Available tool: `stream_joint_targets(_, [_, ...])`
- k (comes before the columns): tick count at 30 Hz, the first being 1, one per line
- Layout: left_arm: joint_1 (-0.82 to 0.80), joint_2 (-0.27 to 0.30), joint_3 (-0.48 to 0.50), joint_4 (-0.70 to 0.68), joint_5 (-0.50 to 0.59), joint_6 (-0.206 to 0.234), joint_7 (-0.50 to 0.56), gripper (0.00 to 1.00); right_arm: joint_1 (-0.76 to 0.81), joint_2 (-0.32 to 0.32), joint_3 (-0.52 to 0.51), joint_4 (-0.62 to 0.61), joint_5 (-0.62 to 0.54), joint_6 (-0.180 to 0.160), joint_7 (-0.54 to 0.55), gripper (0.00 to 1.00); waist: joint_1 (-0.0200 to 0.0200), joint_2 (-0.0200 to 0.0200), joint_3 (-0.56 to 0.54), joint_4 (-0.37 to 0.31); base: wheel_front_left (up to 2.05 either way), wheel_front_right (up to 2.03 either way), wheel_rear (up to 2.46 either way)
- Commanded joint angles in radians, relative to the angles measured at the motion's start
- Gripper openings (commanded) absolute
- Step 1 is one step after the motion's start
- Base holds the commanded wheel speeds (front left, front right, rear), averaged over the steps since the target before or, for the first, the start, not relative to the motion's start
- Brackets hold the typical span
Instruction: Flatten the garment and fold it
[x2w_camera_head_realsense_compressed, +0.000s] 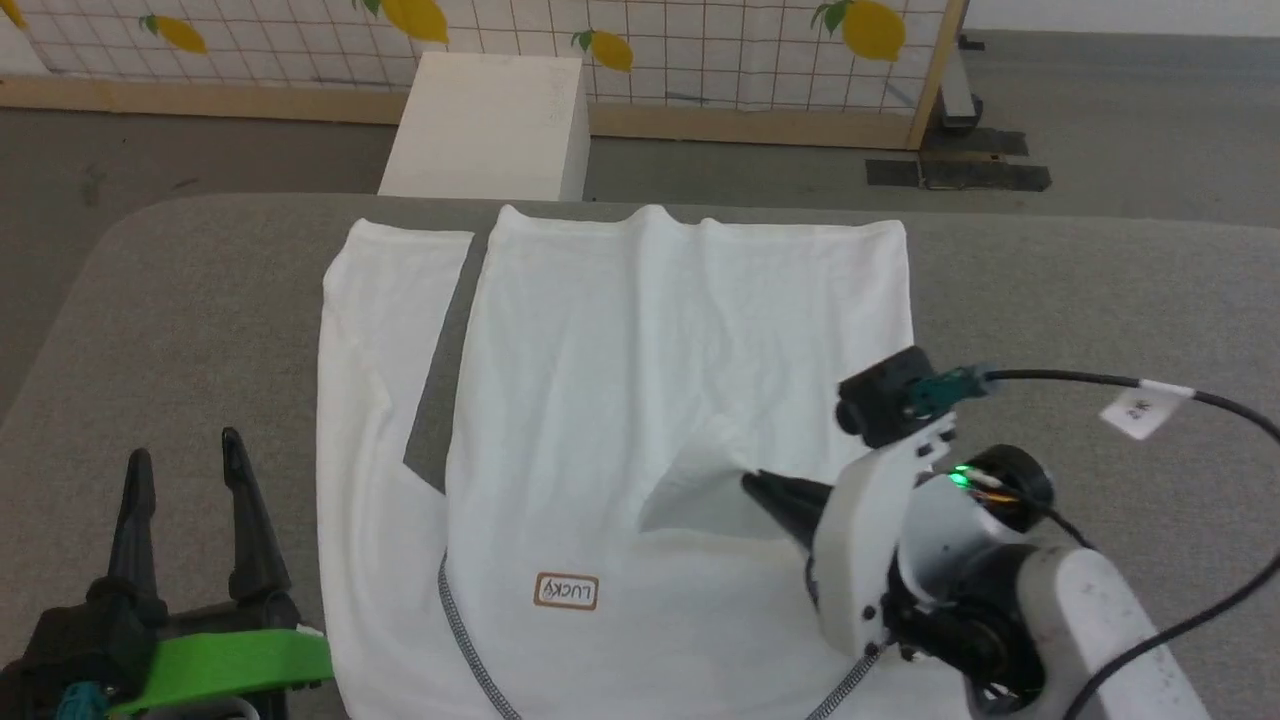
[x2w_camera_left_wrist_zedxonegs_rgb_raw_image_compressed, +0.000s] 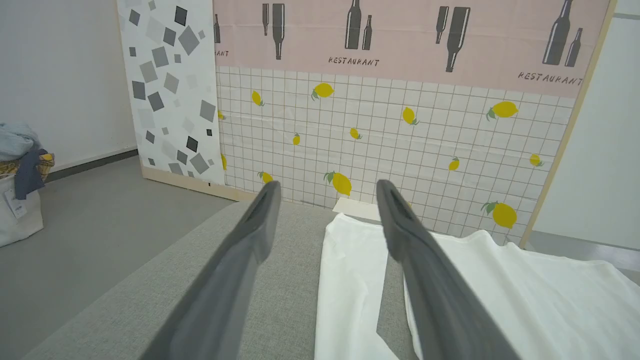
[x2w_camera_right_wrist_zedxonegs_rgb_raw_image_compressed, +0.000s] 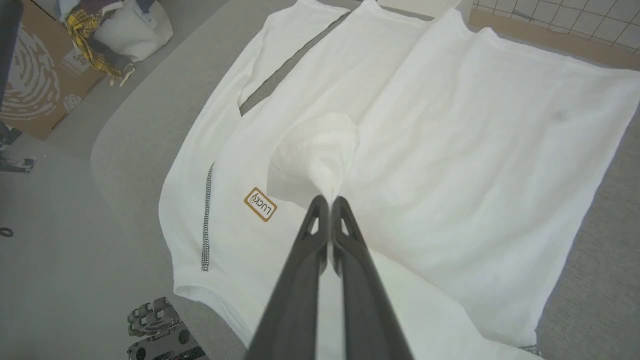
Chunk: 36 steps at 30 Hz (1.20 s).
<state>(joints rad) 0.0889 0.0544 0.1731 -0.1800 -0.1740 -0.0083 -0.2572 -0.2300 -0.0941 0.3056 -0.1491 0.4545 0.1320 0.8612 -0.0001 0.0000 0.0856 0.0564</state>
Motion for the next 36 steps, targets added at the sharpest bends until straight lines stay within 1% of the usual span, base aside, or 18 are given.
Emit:
stream_joint_targets(1, [-0.02, -0.004, -0.007, 0.004, -0.01, -0.001, -0.005, 1.0, -0.035, 0.011, 0.04, 0.032, 0.008, -0.001, -0.018, 0.0, 0.0001, 0.0, 0.019, 0.031, 0.0, 0.0, 0.0])
stream_joint_targets(7, [-0.049, -0.004, -0.034, 0.018, -0.016, 0.002, -0.005, 1.0, -0.13, 0.03, 0.226, 0.201, 0.023, -0.001, -0.083, 0.0, 0.0001, 0.0, 0.047, 0.103, 0.0, 0.0, 0.0])
stream_joint_targets(13, [-0.059, -0.004, -0.034, 0.028, -0.018, 0.001, -0.005, 1.0, -0.199, 0.039, 0.361, 0.369, 0.054, -0.001, -0.106, 0.0, 0.0001, 0.0, 0.073, 0.136, 0.0, 0.0, 0.0])
stream_joint_targets(14, [-0.06, -0.004, -0.033, 0.029, -0.018, 0.0, -0.005, 1.0, -0.207, 0.039, 0.377, 0.39, 0.057, -0.001, -0.106, 0.16, 0.0001, 0.0, 0.075, 0.137, 0.0, 0.0, 0.0])
stream_joint_targets(15, [-0.059, -0.004, -0.032, 0.03, -0.018, 0.0, -0.005, 1.0, -0.219, 0.039, 0.403, 0.408, 0.061, -0.001, -0.104, 0.86, 0.0001, 0.0, 0.078, 0.135, 0.0, 0.0, 0.0])
stream_joint_targets(16, [-0.059, -0.004, -0.03, 0.032, -0.019, 0.001, -0.005, 1.0, -0.226, 0.039, 0.416, 0.418, 0.071, -0.001, -0.106, 1.0, 0.0001, 0.0, 0.08, 0.133, 0.0, 0.0, 0.0])
stream_joint_targets(18, [-0.06, -0.004, -0.027, 0.038, -0.019, 0.001, -0.005, 1.0, -0.242, 0.039, 0.415, 0.421, 0.103, -0.001, -0.133, 1.0, 0.0001, 0.0, 0.081, 0.123, 0.0, 0.0, 0.0])
stream_joint_targets(19, [-0.062, -0.004, -0.025, 0.041, -0.019, 0.001, -0.005, 1.0, -0.254, 0.037, 0.403, 0.412, 0.112, -0.001, -0.164, 1.0, 0.0001, 0.0, 0.08, 0.115, 0.0, 0.0, 0.0])
stream_joint_targets(22, [-0.068, -0.004, -0.021, 0.055, -0.019, -0.001, -0.005, 1.0, -0.277, 0.022, 0.327, 0.37, 0.127, -0.001, -0.276, 1.0, 0.0001, 0.0, 0.072, 0.094, 0.0, 0.0, 0.0])
stream_joint_targets(23, [-0.071, -0.004, -0.018, 0.06, -0.016, -0.003, -0.005, 1.0, -0.28, 0.015, 0.284, 0.353, 0.122, -0.001, -0.329, 1.0, 0.0001, 0.0, 0.066, 0.083, 0.0, 0.0, 0.0])
stream_joint_targets(26, [-0.077, -0.004, -0.013, 0.075, -0.011, -0.009, -0.005, 1.0, -0.276, -0.018, 0.164, 0.313, 0.086, -0.001, -0.439, 1.0, 0.0001, 0.0, 0.051, 0.057, 0.0, 0.0, 0.0])
stream_joint_targets(29, [-0.083, -0.002, -0.01, 0.091, -0.004, -0.015, -0.005, 1.0, -0.242, -0.037, 0.009, 0.273, 0.031, -0.001, -0.545, 1.0, 0.0001, 0.0, 0.037, 0.028, 0.0, 0.0, 0.0])
stream_joint_targets(32, [-0.088, 0.001, -0.009, 0.109, 0.002, -0.021, -0.005, 1.0, -0.188, -0.038, -0.149, 0.227, -0.032, -0.001, -0.651, 1.0, 0.0001, 0.0, 0.031, 0.003, 0.0, 0.0, 0.0])
stream_joint_targets(34, [-0.095, 0.003, -0.009, 0.121, 0.004, -0.024, -0.005, 1.0, -0.154, -0.034, -0.234, 0.199, -0.074, -0.001, -0.721, 1.0, 0.0001, 0.0, 0.03, -0.008, 0.0, 0.0, 0.0])
stream_joint_targets(36, [-0.104, 0.007, -0.01, 0.139, 0.007, -0.025, -0.005, 1.0, -0.103, -0.025, -0.328, 0.168, -0.14, -0.001, -0.81, 1.0, 0.0001, 0.0, 0.03, -0.02, 0.0, 0.0, 0.0])
